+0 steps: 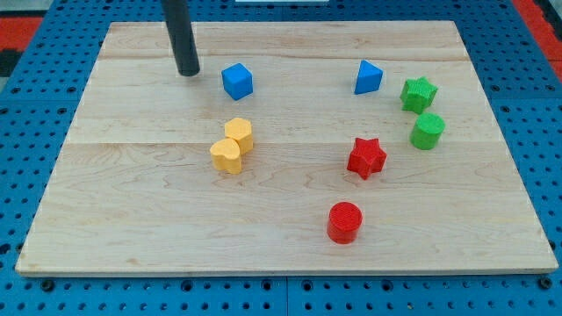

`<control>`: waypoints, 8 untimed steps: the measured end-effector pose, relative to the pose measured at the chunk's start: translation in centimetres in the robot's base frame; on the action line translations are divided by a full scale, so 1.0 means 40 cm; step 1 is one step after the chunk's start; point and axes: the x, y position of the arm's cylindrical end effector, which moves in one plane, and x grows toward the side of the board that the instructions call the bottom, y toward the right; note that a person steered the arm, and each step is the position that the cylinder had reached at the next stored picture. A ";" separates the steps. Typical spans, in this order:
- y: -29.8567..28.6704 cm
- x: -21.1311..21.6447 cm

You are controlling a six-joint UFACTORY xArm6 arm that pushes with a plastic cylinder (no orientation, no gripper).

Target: Slightly move the blue cube to the right side

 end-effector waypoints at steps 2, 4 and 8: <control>0.187 0.023; 0.200 0.006; 0.059 0.371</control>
